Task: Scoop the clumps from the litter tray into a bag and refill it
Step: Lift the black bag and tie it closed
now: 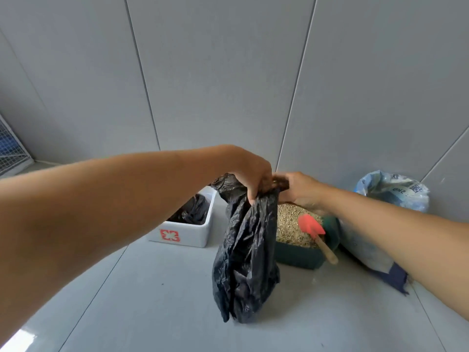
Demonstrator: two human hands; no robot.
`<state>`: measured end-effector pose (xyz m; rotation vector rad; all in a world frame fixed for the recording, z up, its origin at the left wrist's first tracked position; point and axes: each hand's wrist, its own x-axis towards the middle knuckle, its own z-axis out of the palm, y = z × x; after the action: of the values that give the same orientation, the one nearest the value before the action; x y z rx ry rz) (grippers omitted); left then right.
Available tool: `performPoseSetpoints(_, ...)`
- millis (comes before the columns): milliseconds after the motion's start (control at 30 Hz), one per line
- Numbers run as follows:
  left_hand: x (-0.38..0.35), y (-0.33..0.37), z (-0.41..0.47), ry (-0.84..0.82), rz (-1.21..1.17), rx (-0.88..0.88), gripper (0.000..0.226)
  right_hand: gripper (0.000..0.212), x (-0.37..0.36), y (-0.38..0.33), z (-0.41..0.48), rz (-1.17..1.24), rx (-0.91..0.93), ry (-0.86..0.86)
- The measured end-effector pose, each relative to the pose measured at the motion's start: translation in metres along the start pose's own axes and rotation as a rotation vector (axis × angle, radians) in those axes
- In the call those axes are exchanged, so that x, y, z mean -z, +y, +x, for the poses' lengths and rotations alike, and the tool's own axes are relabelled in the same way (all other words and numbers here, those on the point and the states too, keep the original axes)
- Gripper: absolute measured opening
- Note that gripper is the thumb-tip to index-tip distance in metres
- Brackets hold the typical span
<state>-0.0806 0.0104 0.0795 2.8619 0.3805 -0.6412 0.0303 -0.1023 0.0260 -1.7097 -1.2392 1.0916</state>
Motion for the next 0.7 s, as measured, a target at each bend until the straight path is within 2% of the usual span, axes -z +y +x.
performPoseSetpoints(67,0.009,-0.007,0.003,0.186,-0.18,-0.043,0.019,0.029,-0.004,-0.002,0.004,0.221,-0.074,-0.056)
performPoseSetpoints(133,0.015,-0.012,0.004,0.349,-0.41,-0.072,0.023,0.031,-0.009,0.001,0.01,0.258,-0.125,-0.067)
performPoseSetpoints(167,0.016,-0.015,0.005,0.421,-0.506,-0.08,0.025,0.034,-0.011,0.002,0.013,0.241,-0.138,-0.05)
performPoseSetpoints(233,0.016,-0.023,0.013,0.565,-0.614,-0.055,0.029,0.021,-0.013,-0.002,0.019,0.251,-0.11,0.039)
performPoseSetpoints(300,0.008,-0.032,0.019,0.645,-0.763,0.076,0.033,0.01,-0.011,-0.009,0.024,0.307,-0.055,0.136)
performPoseSetpoints(367,-0.003,-0.039,0.018,0.524,-1.081,0.167,0.038,0.01,-0.005,-0.016,0.028,0.403,0.0,0.205)
performPoseSetpoints(433,-0.015,-0.042,0.014,0.275,-1.385,0.152,0.05,0.016,0.002,-0.024,0.031,0.536,0.054,0.249)
performPoseSetpoints(467,-0.023,-0.043,0.014,0.183,-1.455,0.131,0.059,0.019,0.005,-0.028,0.033,0.602,0.074,0.269)
performPoseSetpoints(567,-0.044,-0.042,0.018,0.031,-1.533,0.052,0.081,0.014,0.015,-0.038,0.036,0.758,0.115,0.396)
performPoseSetpoints(700,-0.056,-0.035,0.016,-0.058,-1.574,0.025,0.082,0.013,0.033,-0.047,0.042,1.015,0.164,0.635)
